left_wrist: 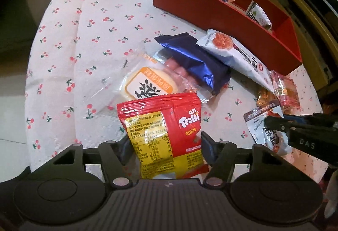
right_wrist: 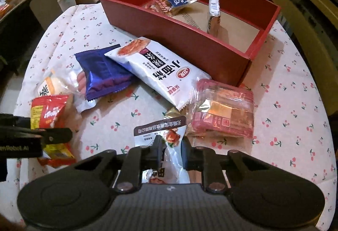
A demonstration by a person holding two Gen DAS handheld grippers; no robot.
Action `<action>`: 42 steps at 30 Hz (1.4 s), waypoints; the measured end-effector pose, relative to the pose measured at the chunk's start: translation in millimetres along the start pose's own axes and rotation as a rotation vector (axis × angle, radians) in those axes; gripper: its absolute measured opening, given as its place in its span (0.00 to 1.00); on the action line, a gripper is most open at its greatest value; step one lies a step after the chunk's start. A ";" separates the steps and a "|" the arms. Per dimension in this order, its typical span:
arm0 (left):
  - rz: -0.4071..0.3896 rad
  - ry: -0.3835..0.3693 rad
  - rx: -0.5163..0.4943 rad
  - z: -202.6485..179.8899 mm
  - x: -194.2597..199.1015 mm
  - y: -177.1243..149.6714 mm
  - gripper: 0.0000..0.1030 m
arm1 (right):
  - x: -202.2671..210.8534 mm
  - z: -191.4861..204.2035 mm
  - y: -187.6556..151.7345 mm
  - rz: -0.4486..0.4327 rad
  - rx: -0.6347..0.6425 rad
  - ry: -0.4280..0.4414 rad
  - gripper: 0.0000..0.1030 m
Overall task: Organize snacks
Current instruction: 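Grasp the red Trolli bag with left tool while right tool grasps white sausage pack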
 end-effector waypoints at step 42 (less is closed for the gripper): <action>-0.003 -0.054 -0.126 -21.9 16.1 -6.1 0.61 | 45.2 7.6 -11.0 -0.114 0.003 0.039 0.55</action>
Point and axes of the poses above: each gripper's, at about its wrist camera, not at the fingertips, and x roughly against the way its jaws point, z to its left, y to its top, the point moved 8 cm from there along -x, roughly the way its jaws point, and after that the axes turned 15 degrees about x, right-handed, at the moved point
